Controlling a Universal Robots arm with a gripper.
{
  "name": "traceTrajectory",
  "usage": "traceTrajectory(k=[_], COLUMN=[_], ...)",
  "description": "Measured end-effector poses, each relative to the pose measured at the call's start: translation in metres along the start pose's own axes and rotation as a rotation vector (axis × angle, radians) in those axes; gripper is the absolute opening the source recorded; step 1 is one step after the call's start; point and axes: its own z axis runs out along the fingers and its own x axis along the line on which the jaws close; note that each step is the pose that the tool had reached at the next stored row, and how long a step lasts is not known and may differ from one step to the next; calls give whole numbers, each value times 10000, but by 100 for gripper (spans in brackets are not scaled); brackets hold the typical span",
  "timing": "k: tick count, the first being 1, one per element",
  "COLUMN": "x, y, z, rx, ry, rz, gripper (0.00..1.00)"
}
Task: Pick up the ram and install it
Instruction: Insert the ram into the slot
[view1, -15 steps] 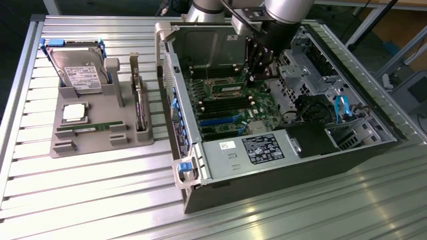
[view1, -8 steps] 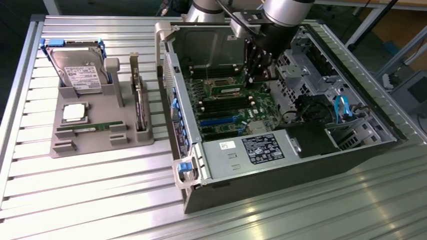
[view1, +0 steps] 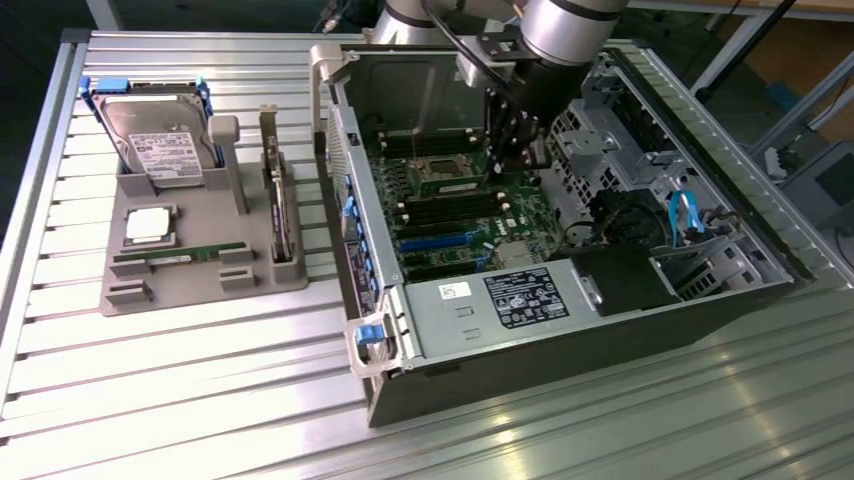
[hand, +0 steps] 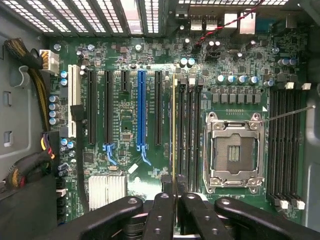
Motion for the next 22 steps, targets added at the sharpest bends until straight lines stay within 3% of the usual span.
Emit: traceTrajectory(k=[14, 22], x=[0, 0], y=[6, 7], z=[179, 232], rx=[0, 0], ry=[12, 13], rz=[29, 99], gripper=[12, 12])
